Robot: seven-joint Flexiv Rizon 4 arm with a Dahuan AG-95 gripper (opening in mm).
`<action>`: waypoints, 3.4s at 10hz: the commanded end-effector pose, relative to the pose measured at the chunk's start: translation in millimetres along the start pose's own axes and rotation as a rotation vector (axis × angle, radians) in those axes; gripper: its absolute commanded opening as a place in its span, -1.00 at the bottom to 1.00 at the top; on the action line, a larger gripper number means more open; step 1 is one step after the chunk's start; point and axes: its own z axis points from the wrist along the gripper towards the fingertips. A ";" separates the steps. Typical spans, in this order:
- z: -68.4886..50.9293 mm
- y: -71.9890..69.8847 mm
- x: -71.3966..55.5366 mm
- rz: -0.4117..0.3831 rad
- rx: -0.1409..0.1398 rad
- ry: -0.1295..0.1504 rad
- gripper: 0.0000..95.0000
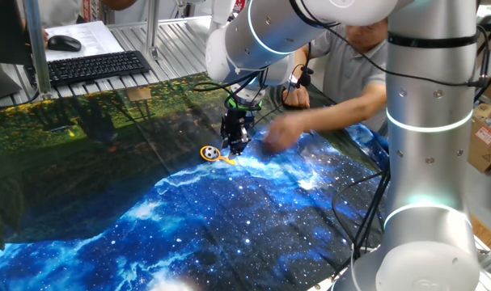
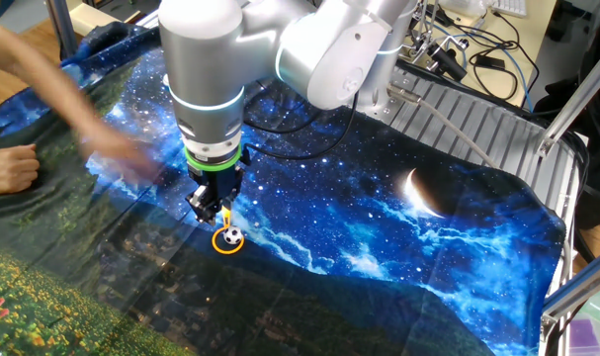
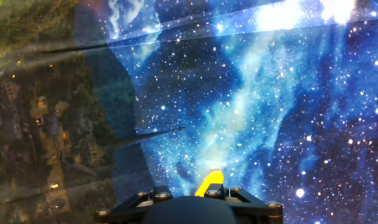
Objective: Remove the bubble ring from the ball
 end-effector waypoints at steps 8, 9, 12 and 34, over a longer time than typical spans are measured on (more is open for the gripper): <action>-4.7 9.6 5.3 -0.025 -0.014 0.050 -0.20; -4.3 9.5 5.4 -0.015 -0.013 0.050 -0.20; -4.0 8.7 5.3 -0.021 -0.010 0.050 -0.20; -8.2 8.1 -1.6 -0.096 -0.038 0.113 -1.00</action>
